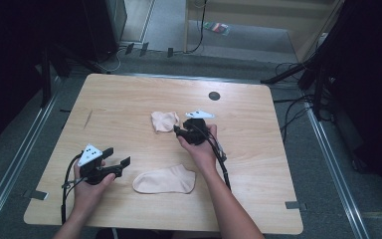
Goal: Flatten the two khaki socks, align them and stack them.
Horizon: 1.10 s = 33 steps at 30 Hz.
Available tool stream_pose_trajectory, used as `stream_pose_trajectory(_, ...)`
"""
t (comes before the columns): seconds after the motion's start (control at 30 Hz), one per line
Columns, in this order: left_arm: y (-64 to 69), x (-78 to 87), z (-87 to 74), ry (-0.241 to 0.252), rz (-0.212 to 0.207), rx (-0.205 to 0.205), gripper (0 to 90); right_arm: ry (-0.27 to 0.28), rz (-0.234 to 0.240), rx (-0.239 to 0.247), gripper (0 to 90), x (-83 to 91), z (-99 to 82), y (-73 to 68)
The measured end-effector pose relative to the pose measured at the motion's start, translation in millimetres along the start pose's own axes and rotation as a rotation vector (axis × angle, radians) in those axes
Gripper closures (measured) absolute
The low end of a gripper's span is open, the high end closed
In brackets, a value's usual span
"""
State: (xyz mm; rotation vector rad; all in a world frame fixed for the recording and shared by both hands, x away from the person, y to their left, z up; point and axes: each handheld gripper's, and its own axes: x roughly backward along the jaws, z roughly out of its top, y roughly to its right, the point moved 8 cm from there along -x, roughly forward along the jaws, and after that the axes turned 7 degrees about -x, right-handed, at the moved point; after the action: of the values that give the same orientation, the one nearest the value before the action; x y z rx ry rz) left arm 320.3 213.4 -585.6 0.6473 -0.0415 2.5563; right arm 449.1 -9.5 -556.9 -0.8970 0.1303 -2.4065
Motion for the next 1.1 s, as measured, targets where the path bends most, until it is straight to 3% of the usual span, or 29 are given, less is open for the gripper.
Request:
stream_pose_trajectory(0.07, 0.2, -0.4, -0.4, -0.001, -0.005, 0.004, 21.1, -0.013, -0.010, -0.002, 58.5, -16.7, 6.3, 0.9)
stream_pose_trajectory(0.33, 1.1, -1.5, -1.3, -0.006, -0.009, 0.006, 21.1, -0.042, -0.015, 0.004, 53.3, -52.4, 20.6, -1.0)
stream_pose_trajectory(0.57, 0.5, -1.9, -1.1, -0.006, -0.004, 0.012, 21.4, -0.079, -0.055, 0.016, 52.8, -74.5, 17.9, 1.3)
stream_pose_trajectory(0.63, 0.1, -1.9, -1.2, -0.007, -0.003, 0.012, 21.4, -0.084, -0.071, 0.032, 56.8, -79.2, 16.9, 1.1)
stream_pose_trajectory(0.67, 0.1, -1.9, -1.2, -0.007, -0.004, 0.013, 21.5, -0.084, -0.074, 0.042, 60.7, -80.1, 16.7, 0.5)
stream_pose_trajectory(0.7, -0.1, -1.9, -1.2, -0.007, -0.004, 0.014, 21.5, -0.088, -0.082, 0.069, 79.0, -79.9, 16.4, -1.5)
stream_pose_trajectory(0.73, -0.2, -1.9, -1.4, -0.009, -0.007, 0.015, 21.5, -0.088, -0.082, 0.069, 79.0, -79.9, 16.4, -1.5)
stream_pose_trajectory(0.77, -0.6, -2.0, -1.3, -0.009, -0.007, 0.017, 21.5, -0.093, -0.073, 0.093, 86.6, -77.9, 16.5, -3.8)
stream_pose_trajectory(0.9, -0.9, -2.3, -1.3, -0.010, -0.008, 0.020, 21.5, -0.084, -0.063, 0.090, 88.0, -72.3, 20.5, -9.7)
stream_pose_trajectory(1.1, -0.9, -2.6, -1.1, -0.010, -0.004, 0.018, 21.5, -0.053, -0.016, 0.088, 88.9, -54.0, 38.1, -36.3)
